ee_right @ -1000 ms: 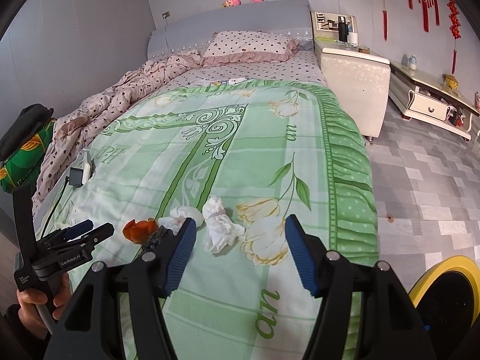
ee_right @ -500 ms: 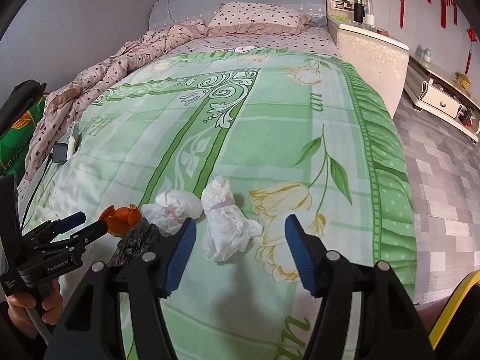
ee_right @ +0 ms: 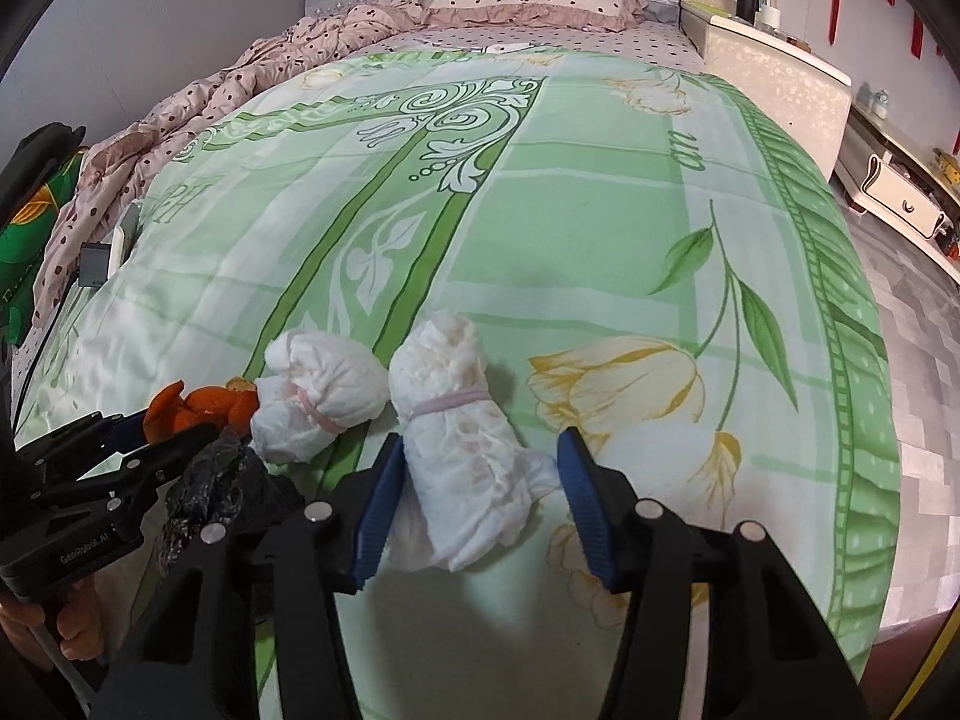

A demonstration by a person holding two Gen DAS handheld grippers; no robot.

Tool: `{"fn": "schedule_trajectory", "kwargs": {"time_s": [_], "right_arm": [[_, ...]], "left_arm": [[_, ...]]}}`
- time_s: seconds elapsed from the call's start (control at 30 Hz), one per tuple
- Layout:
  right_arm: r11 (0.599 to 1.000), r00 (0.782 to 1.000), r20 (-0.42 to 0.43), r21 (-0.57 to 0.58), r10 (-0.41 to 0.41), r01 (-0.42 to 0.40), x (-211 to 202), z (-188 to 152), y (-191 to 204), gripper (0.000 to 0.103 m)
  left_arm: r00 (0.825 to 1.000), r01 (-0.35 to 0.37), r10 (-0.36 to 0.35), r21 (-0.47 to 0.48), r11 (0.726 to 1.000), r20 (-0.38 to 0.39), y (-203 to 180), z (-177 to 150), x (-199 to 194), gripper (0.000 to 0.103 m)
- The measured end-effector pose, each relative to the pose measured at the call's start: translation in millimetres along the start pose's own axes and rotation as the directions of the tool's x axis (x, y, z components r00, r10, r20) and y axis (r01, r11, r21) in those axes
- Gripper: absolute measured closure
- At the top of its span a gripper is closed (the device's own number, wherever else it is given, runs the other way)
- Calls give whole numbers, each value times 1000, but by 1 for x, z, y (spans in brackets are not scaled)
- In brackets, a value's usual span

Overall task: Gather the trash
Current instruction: 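Grasp the orange peel with the left tool while the right tool grasps a white tissue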

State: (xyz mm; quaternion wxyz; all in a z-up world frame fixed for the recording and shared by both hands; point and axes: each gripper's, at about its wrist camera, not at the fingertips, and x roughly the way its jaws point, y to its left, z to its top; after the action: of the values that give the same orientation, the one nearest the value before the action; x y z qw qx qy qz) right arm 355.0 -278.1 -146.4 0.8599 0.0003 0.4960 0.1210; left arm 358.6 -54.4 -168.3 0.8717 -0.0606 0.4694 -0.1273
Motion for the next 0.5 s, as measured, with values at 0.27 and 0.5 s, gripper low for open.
{"fn": "schedule_trajectory", "kwargs": {"time_s": [0.27, 0.5], "right_arm": [[1000, 1000, 10, -11, -5, 5, 5, 0, 1, 76], [1000, 999, 36, 4, -7, 7, -10, 1, 0, 79]], "left_arm": [[1000, 5, -5, 20, 1000, 20, -2, -1, -1, 69], [1000, -10, 9, 35, 999, 28, -4, -2, -8, 71]]}}
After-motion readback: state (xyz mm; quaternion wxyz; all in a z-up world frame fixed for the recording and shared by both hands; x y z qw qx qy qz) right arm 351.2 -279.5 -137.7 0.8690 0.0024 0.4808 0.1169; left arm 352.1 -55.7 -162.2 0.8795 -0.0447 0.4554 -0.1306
